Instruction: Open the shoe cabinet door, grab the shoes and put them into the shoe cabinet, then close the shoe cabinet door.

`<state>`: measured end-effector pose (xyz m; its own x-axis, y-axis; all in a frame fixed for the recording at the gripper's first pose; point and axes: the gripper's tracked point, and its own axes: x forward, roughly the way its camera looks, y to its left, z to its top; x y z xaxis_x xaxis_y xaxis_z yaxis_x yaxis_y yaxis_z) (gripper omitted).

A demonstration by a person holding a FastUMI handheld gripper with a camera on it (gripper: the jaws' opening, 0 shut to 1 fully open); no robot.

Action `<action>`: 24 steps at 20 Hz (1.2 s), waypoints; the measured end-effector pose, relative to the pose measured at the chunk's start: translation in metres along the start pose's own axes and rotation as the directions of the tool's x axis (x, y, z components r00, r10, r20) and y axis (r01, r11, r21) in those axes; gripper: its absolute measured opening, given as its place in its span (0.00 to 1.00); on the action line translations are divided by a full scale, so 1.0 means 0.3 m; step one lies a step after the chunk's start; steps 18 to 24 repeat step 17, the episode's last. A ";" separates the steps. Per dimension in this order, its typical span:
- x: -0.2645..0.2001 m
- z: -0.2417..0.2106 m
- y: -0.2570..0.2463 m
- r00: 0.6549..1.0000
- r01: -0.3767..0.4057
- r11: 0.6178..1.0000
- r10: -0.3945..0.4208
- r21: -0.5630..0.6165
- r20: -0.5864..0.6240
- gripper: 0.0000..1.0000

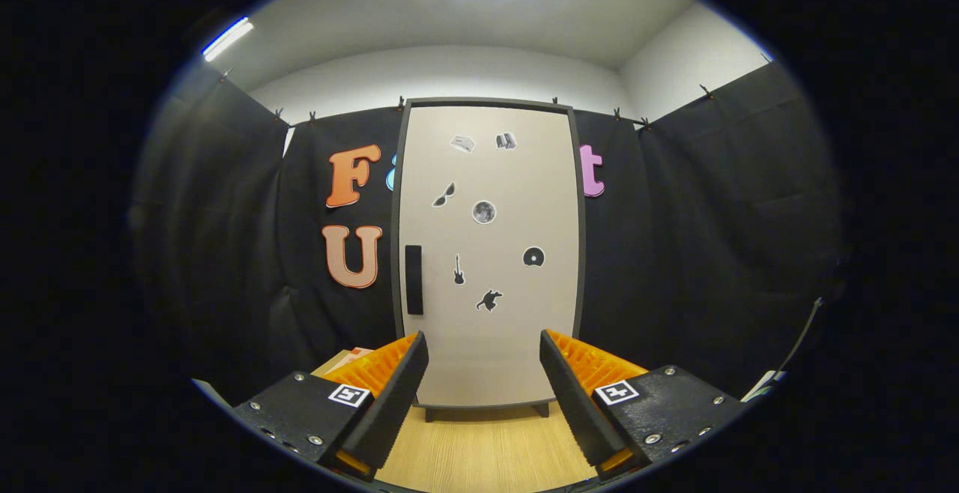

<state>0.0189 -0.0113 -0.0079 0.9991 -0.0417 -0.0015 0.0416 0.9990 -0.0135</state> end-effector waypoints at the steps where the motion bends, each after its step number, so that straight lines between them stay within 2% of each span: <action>1: 0.001 0.000 -0.003 1.000 0.000 1.000 0.000 0.001 0.001 0.94; 24: 0.037 -0.018 -0.029 1.000 -0.003 1.000 0.003 0.001 -0.002 0.94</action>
